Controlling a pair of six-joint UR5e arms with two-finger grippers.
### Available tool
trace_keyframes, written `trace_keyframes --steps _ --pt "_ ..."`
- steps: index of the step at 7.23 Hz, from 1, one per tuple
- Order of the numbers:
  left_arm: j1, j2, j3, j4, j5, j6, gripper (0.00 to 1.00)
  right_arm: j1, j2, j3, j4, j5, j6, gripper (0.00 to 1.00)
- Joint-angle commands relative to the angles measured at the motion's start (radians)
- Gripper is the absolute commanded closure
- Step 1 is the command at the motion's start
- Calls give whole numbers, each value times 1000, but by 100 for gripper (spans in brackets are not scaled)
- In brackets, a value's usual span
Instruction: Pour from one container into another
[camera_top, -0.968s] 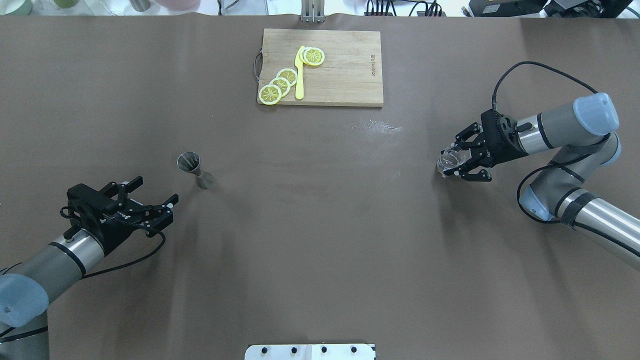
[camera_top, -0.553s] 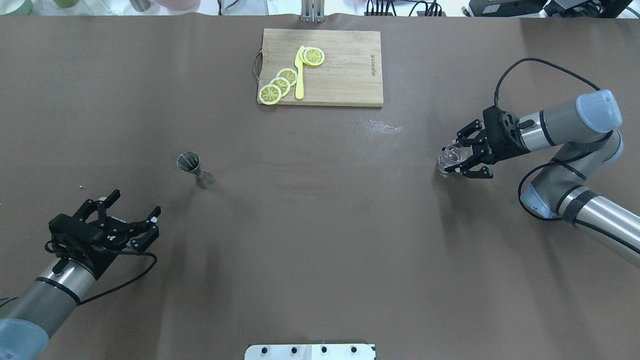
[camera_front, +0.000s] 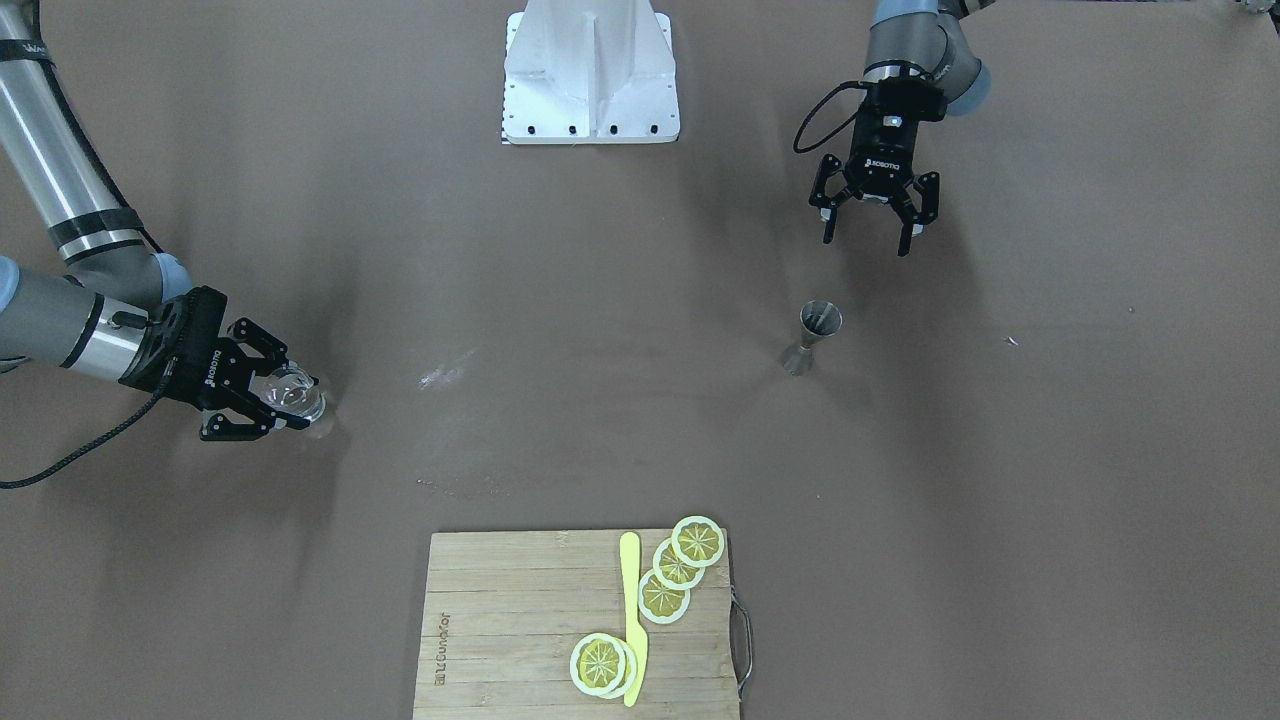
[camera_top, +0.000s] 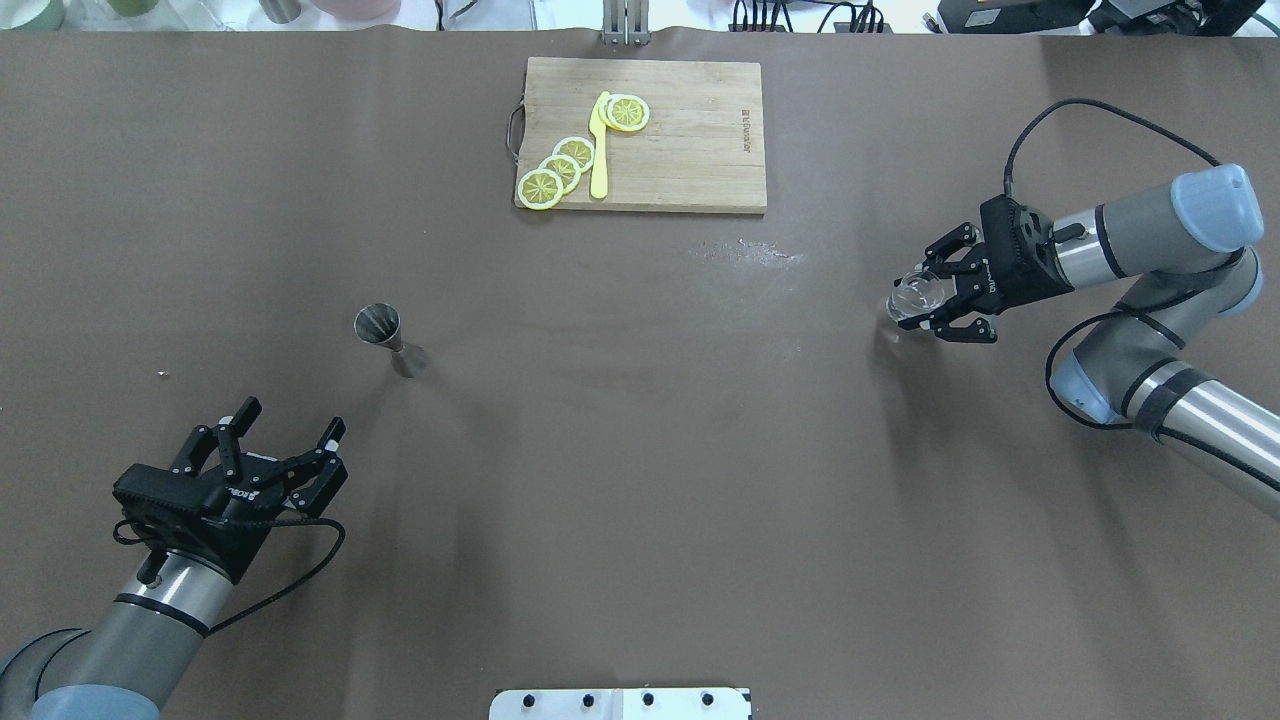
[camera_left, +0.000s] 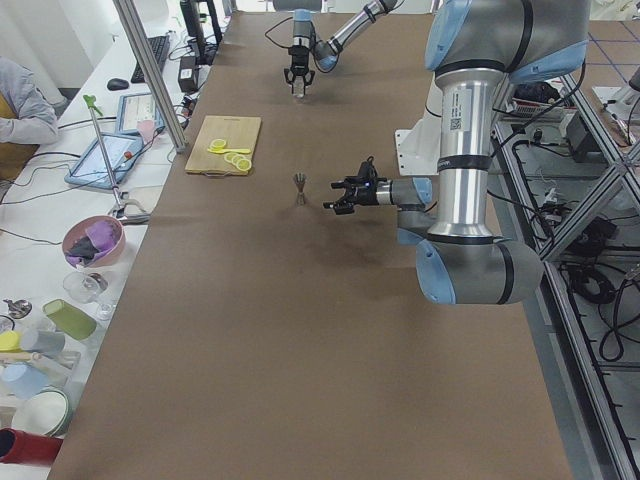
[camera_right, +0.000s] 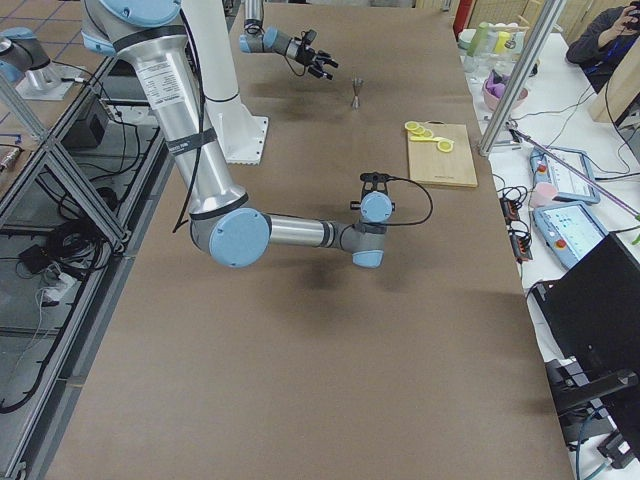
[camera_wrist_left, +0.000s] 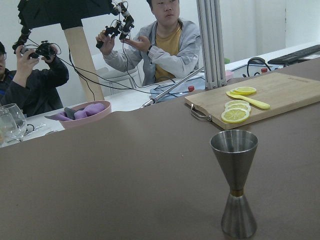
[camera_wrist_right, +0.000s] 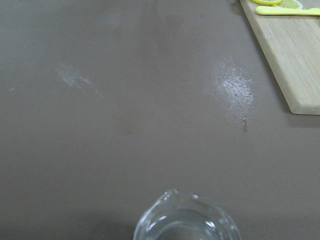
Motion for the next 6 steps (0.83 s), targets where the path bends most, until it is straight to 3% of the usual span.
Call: trace_keyframes --steps 1,2,3,6 --pt "8 -30 13 230 -2 -249 2 26 -3 16 -7 8 33 100" --pt "13 -26 4 379 5 -382 2 36 -6 29 -9 12 39 100" --pt "14 -32 5 421 43 -542 2 45 -8 42 -7 12 41 100" --pt "11 -50 10 532 98 -630 2 74 -9 48 -6 19 33 100"
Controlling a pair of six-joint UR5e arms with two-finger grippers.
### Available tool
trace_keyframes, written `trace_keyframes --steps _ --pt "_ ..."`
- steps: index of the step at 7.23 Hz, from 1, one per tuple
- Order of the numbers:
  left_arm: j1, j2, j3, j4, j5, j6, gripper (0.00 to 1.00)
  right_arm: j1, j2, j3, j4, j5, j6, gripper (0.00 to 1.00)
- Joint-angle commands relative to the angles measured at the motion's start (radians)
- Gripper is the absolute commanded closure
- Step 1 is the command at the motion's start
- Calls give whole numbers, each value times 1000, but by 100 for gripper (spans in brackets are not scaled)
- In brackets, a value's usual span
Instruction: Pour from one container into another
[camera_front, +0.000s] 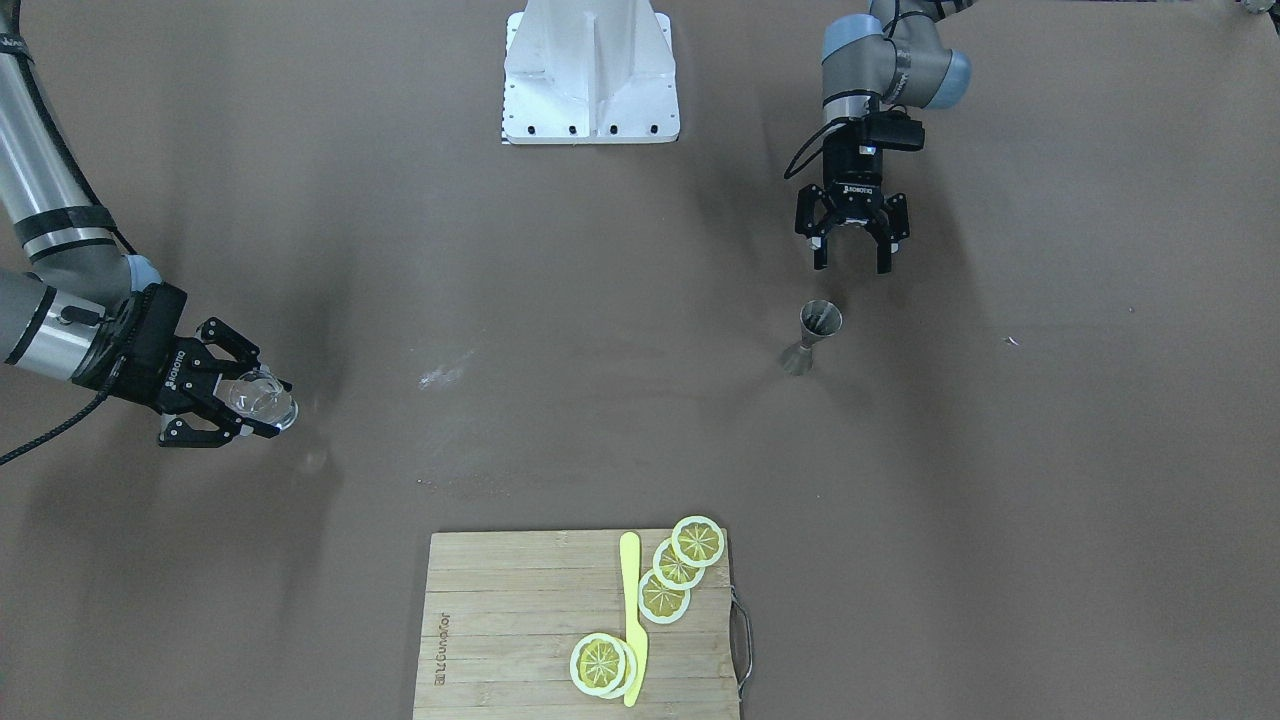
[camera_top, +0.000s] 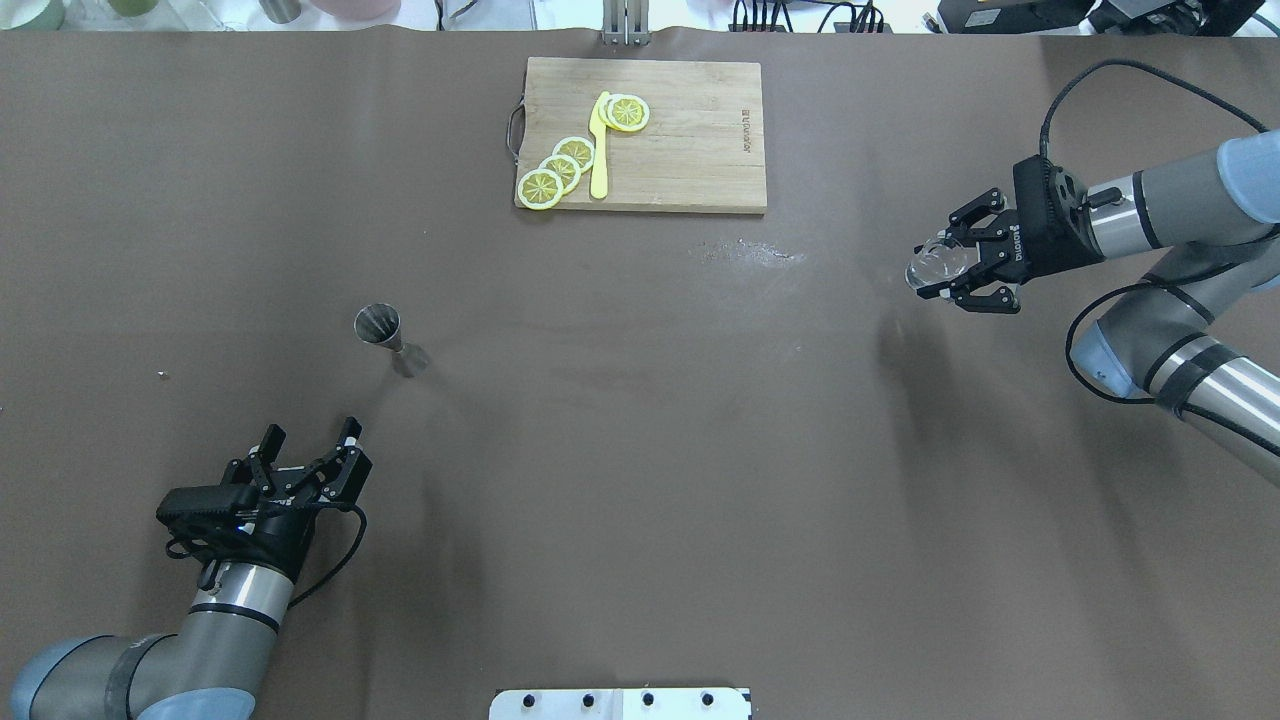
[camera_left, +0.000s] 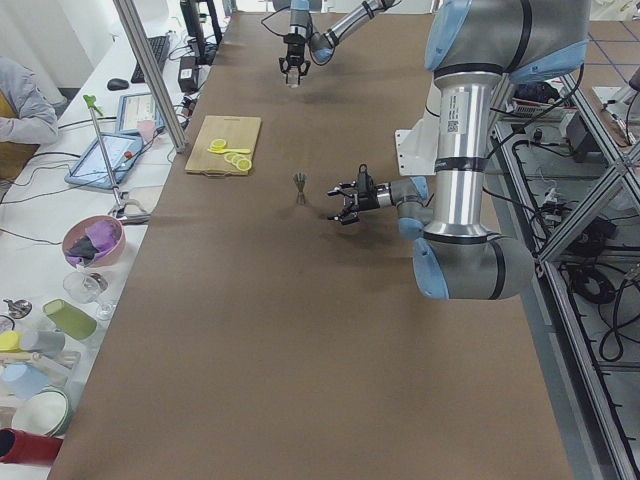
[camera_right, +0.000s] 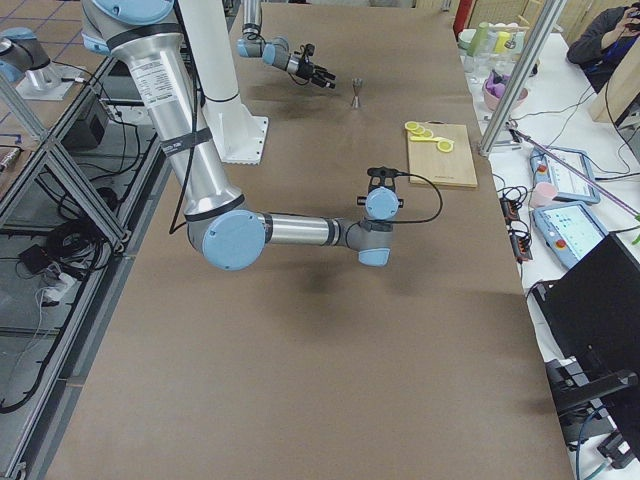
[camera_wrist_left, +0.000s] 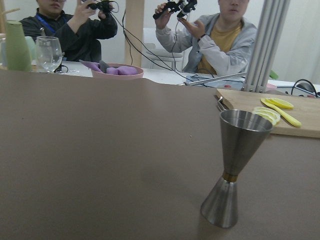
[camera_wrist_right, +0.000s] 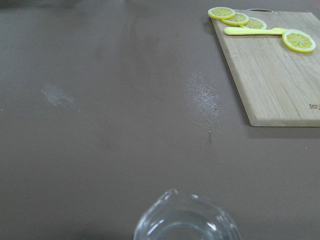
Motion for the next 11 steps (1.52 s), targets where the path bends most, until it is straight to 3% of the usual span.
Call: trace_keyframes --steps 1,3,5,7,8,11 --pt "-2 -21 1 62 41 -18 2 34 -2 3 3 2 -10 100" --pt "-27 -59 10 99 45 -18 2 59 2 13 -6 2 1 100" --pt "-70 -151 108 122 39 -21 2 59 2 35 -11 5 4 100" --pt "-85 -156 101 175 34 -22 2 57 5 76 -71 8 2 100" --pt "-87 -156 100 273 37 -24 2 59 4 76 -71 8 2 100" --pt "-116 -173 105 297 93 -24 2 71 11 76 -104 23 -1 100"
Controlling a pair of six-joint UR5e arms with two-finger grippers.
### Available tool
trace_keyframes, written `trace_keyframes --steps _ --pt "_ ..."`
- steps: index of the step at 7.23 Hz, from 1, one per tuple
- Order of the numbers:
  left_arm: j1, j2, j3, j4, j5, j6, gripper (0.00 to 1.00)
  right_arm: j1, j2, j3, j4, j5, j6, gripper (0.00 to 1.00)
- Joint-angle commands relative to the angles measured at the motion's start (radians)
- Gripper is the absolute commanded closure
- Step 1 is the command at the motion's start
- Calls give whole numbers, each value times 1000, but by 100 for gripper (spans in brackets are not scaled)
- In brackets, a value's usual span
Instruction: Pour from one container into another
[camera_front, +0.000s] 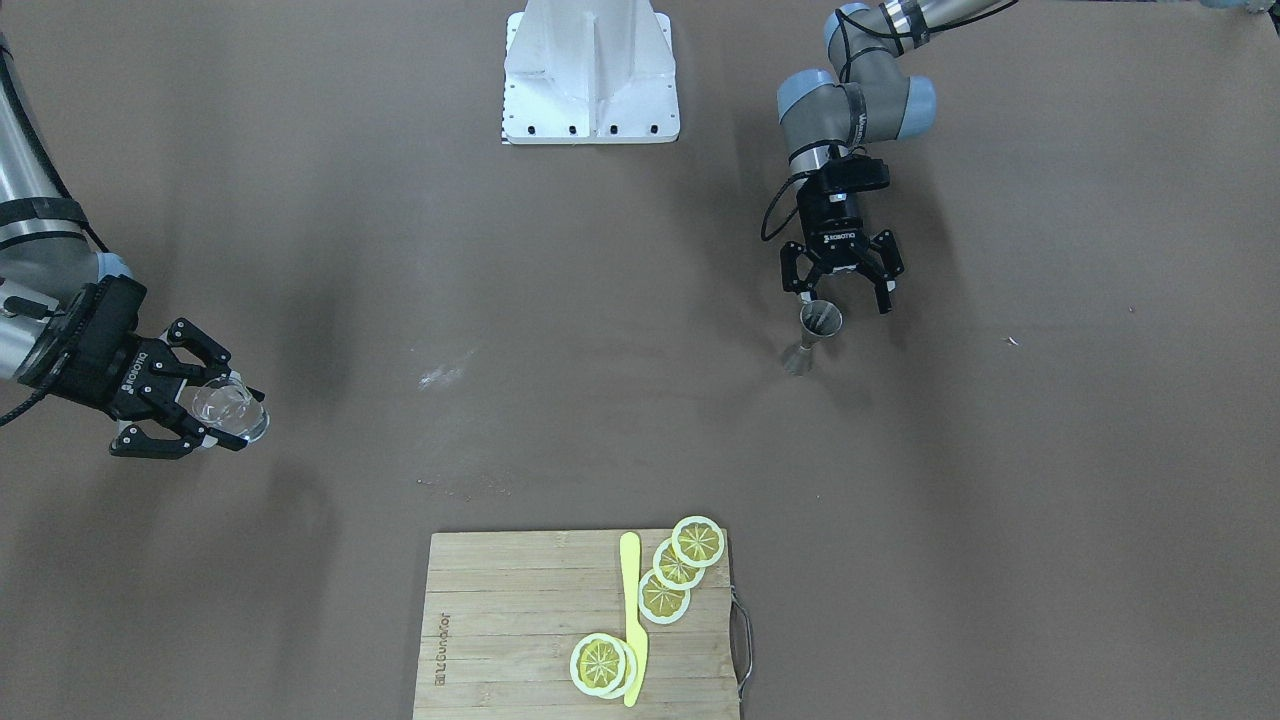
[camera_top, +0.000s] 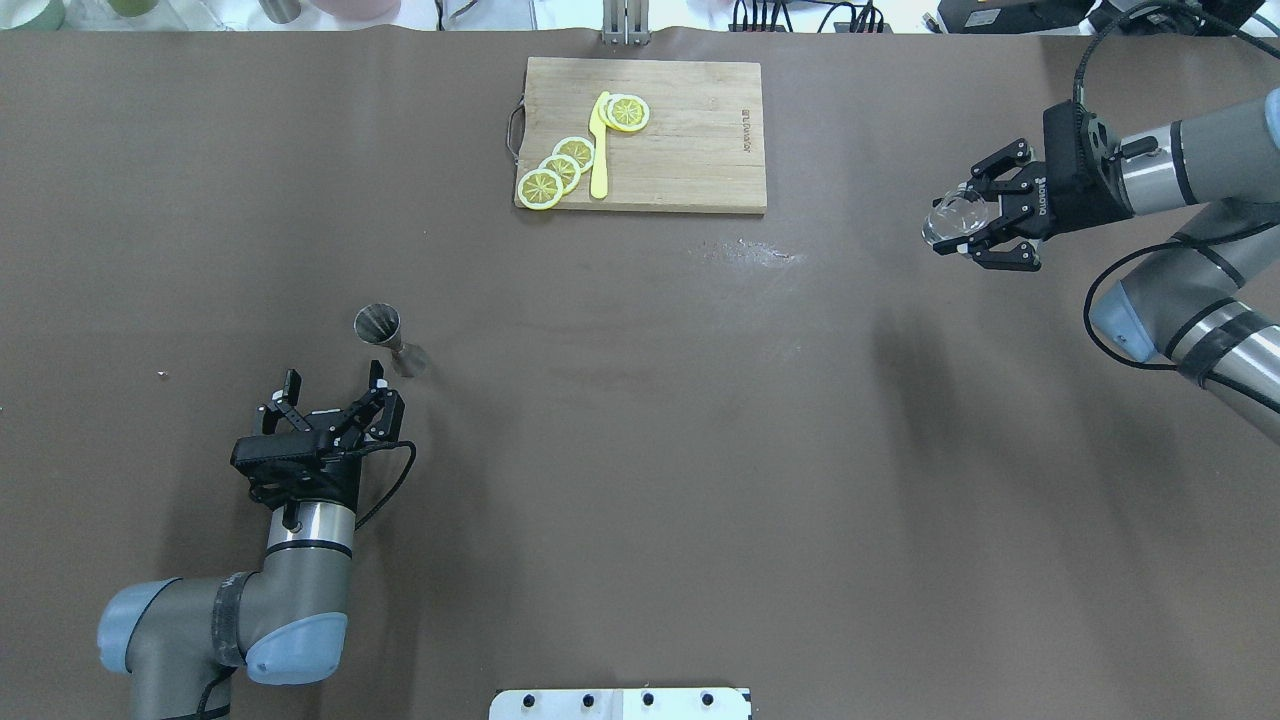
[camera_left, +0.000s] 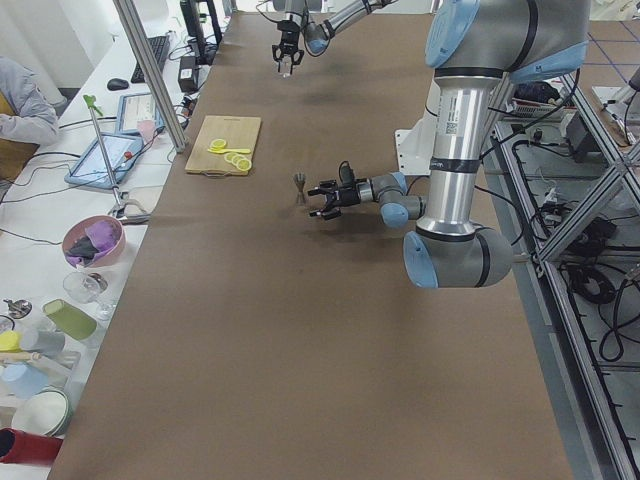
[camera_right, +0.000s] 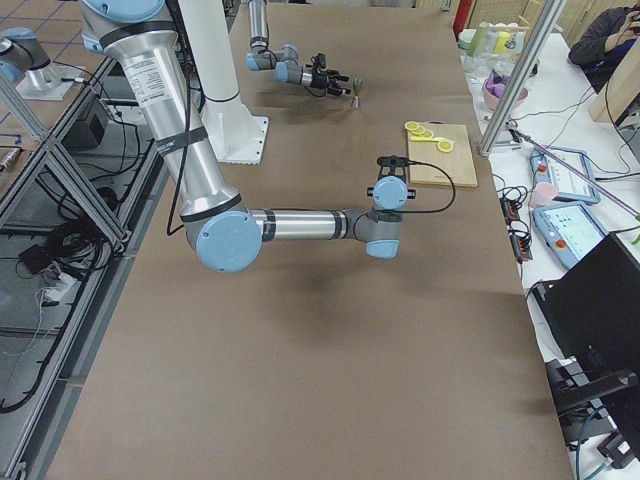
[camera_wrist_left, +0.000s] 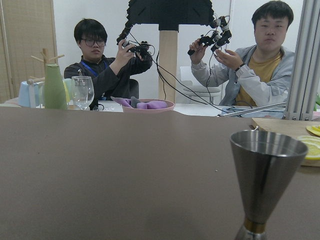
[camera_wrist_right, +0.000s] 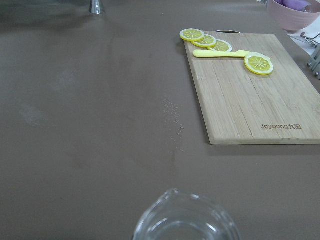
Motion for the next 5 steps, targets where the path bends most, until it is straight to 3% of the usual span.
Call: trace_keyframes --steps 1,5 --pt "-5 -32 12 8 46 0 2 8 3 0 -24 12 -5 100" --pt "-2 -139 133 11 46 0 3 11 -13 0 -18 27 -6 100"
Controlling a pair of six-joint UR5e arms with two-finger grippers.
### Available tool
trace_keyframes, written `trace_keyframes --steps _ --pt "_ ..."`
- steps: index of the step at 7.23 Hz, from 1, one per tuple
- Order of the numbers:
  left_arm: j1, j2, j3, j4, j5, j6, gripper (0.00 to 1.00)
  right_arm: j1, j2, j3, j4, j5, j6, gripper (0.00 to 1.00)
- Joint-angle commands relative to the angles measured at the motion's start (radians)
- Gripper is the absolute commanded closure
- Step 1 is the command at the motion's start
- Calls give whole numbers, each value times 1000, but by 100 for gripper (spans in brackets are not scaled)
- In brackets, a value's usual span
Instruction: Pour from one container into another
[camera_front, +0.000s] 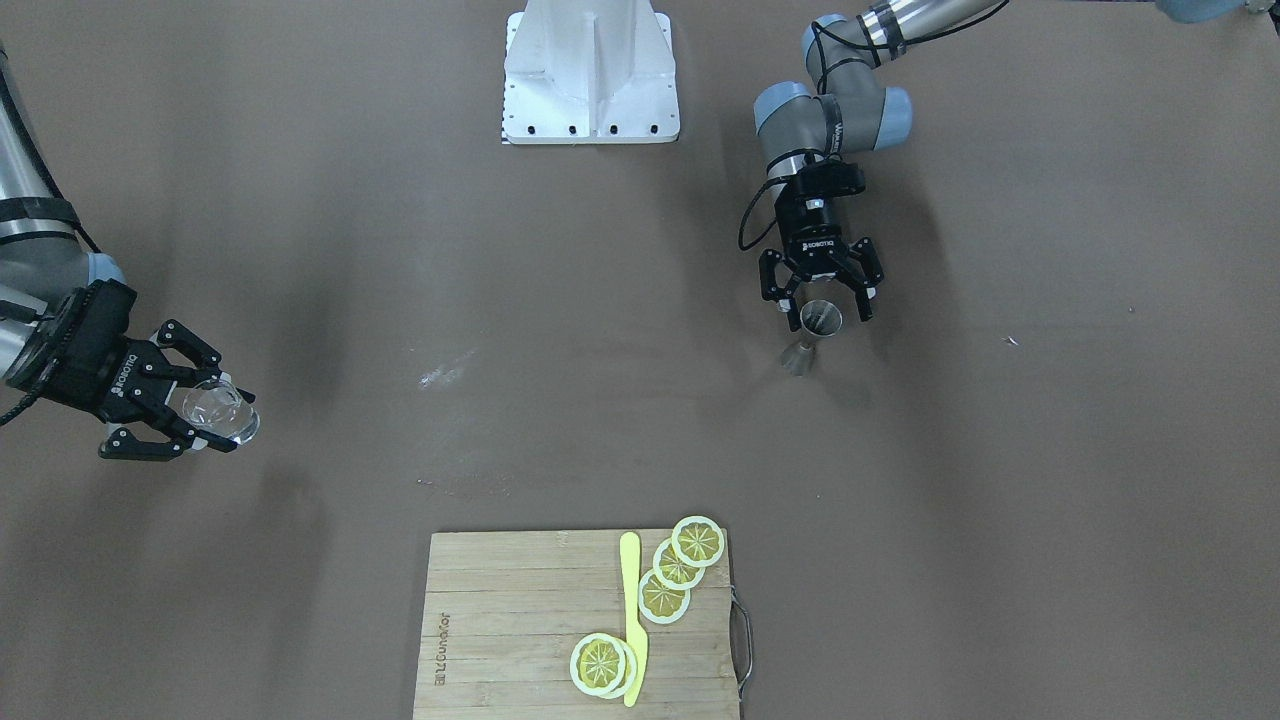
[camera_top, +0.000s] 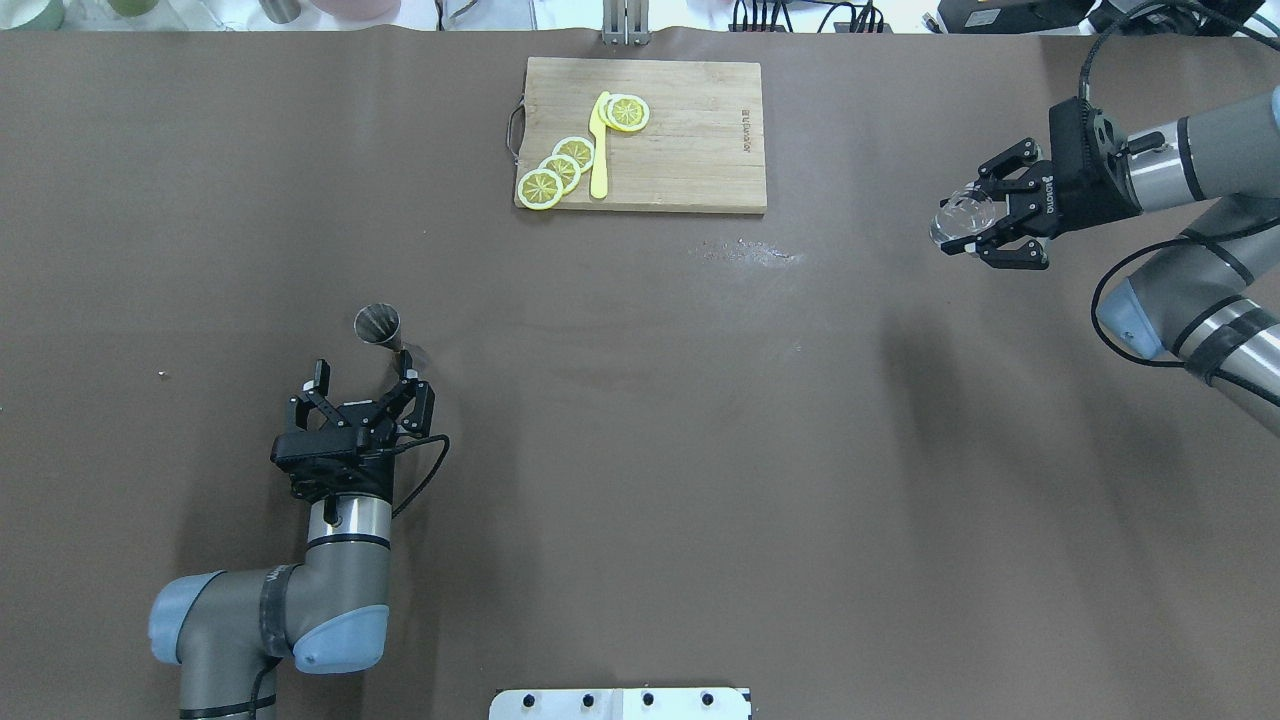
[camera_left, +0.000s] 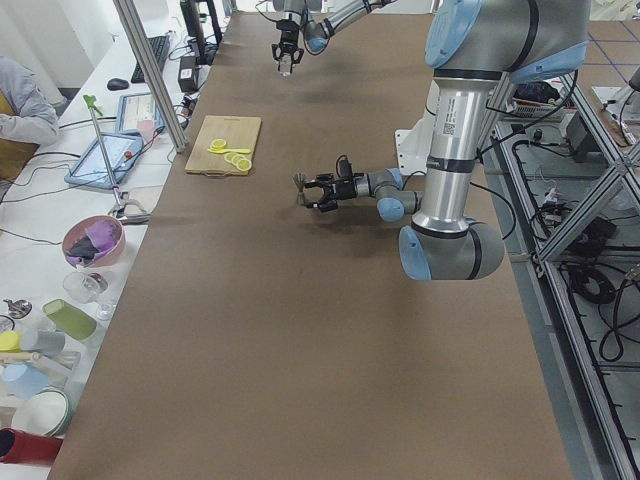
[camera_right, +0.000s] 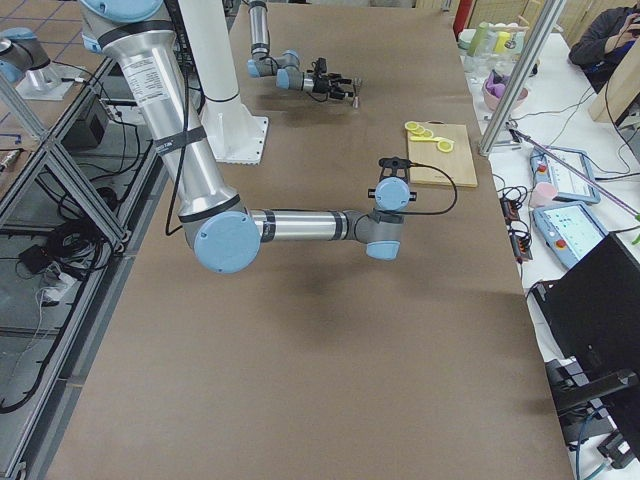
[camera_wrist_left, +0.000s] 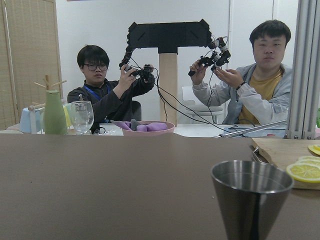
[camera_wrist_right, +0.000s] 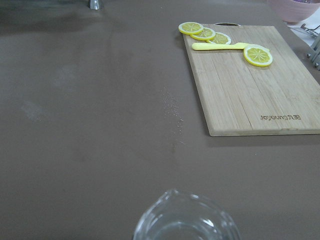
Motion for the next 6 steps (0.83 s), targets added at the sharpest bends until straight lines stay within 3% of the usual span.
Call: trace_keyframes --steps 1,2,4,6 --pt "-3 -38 48 1 -2 2 3 2 -4 0 2 8 -1 100" --pt "-10 -40 46 2 0 5 5 2 -2 0 0 8 -1 100" --pt "-36 -40 41 2 -2 5 22 16 10 1 -12 13 5 100" --pt "-44 -40 43 4 -2 8 25 14 21 -3 -18 11 7 100"
